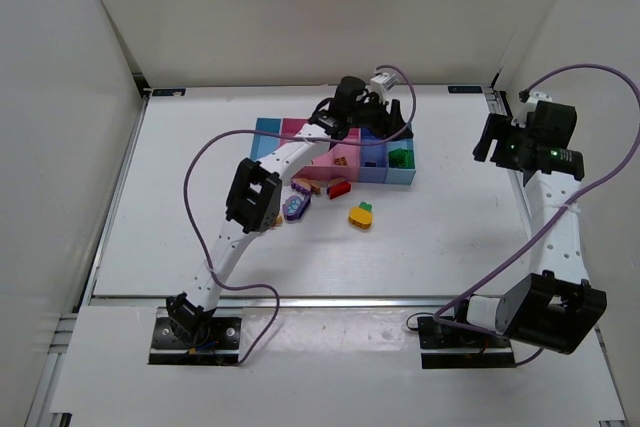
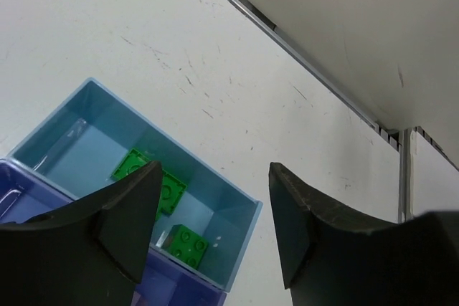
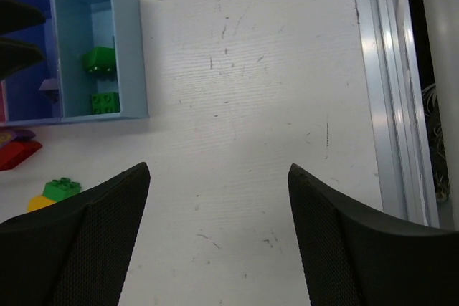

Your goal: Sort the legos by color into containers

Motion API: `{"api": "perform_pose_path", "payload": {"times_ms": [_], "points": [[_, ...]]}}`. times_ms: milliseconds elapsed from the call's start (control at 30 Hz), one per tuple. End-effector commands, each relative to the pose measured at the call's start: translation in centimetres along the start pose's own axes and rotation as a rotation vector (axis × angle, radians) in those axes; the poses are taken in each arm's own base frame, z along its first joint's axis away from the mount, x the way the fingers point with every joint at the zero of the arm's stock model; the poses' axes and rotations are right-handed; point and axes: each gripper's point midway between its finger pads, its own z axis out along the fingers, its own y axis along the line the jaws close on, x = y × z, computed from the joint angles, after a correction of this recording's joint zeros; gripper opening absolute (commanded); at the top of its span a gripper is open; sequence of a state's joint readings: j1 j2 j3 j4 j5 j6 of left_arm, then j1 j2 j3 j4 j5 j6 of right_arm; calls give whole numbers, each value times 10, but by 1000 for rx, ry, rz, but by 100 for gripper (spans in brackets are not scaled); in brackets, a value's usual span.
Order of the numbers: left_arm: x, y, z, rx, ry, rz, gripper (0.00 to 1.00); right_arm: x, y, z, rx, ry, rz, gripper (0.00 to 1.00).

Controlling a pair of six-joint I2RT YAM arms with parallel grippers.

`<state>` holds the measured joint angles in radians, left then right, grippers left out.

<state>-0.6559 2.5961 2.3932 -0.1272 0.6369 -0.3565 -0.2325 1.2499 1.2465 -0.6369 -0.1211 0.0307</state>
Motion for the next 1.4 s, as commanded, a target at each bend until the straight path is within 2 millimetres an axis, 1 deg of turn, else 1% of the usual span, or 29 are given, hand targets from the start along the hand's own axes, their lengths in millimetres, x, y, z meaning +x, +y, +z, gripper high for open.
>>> {"api": "perform_pose_path", "payload": {"times_ms": [0, 33, 67, 100, 133, 167, 200, 233, 267, 300, 333, 367, 400, 433, 500, 567, 600, 633, 667, 700, 733, 767, 800, 833, 933, 967, 1167, 1233, 1367], "points": [[-67, -11, -33, -11, -117, 45, 71, -9, 26, -4, -118, -56, -147, 80], [-91, -21, -48, -17, -157, 66, 71, 5, 37, 0, -167, -41, -196, 80], [-97, -17, -57, -39, -166, 57, 71, 9, 48, -4, -222, -59, -247, 80], [-126, -20, -82, -72, -219, 72, 71, 12, 70, -18, -347, -103, -362, 80], [-131, -15, -94, -102, -227, 54, 71, 22, 81, -23, -409, -103, -419, 81], [-142, -13, -109, -130, -250, 30, 71, 43, 100, -30, -503, -62, -479, 81], [-164, -23, -134, -161, -292, 31, 71, 52, 121, -44, -635, -92, -582, 81], [-162, -1, -155, -220, -292, -10, 72, 63, 132, -51, -709, -83, -633, 81], [-166, 0, -170, -240, -302, -25, 72, 86, 150, -59, -806, -42, -683, 80], [-183, -16, -197, -245, -337, -6, 73, 94, 161, -64, -875, -69, -763, 80], [-172, 2, -214, -279, -320, -33, 73, 103, 168, -67, -918, -74, -815, 80], [-172, 3, -228, -287, -322, -33, 73, 119, 179, -68, -978, -69, -878, 80], [-172, -11, -245, -269, -307, -34, 73, 125, 183, -64, -1004, -106, -982, 80], [-163, -1, -260, -288, -287, -60, 73, 131, 187, -60, -1028, -117, -1042, 79], [-150, -15, -280, -231, -234, -78, 75, 138, 194, -57, -1095, -165, -1160, 79], [-142, -28, -305, -152, -199, -90, 78, 141, 188, -42, -1152, -212, -1310, 78], [-132, -27, -310, -134, -180, -105, 80, 123, 194, -44, -1199, -356, -1452, 78], [-129, -30, -316, -116, -176, -97, 80, 135, 189, -36, -1278, -293, -1437, 78], [-123, -36, -328, -81, -167, -92, 81, 110, 186, -32, -1269, -350, -1481, 79], [-121, -38, -334, -73, -170, -87, 82, 106, 185, -26, -1303, -370, -1519, 79], [-123, -40, -344, -77, -183, -75, 82, 117, 182, -11, -1392, -352, -1553, 79], [-120, -41, -347, -78, -180, -80, 82, 111, 180, -3, -1408, -367, -1575, 79], [-112, -39, -349, -79, -171, -97, 82, 92, 182, 4, -1396, -421, -1632, 79], [-112, -42, -354, -85, -177, -93, 82, 97, 179, 19, -1445, -451, -1682, 78], [-102, -39, -363, -146, -171, -75, 81, 86, 179, 35, -1470, -542, -1796, 74], [-97, -39, -365, -157, -160, -83, 82, 92, 179, 46, -1511, -596, -1845, 73], [-94, -32, -385, -232, -162, -72, 82, 108, 202, 57, -1653, -661, -1951, 69], [-93, -28, -391, -259, -169, -78, 82, 114, 219, 53, -1699, -688, -1950, 68], [-91, -24, -394, -274, -173, -88, 82, 134, 233, 51, -1758, -720, -2004, 66]]}}
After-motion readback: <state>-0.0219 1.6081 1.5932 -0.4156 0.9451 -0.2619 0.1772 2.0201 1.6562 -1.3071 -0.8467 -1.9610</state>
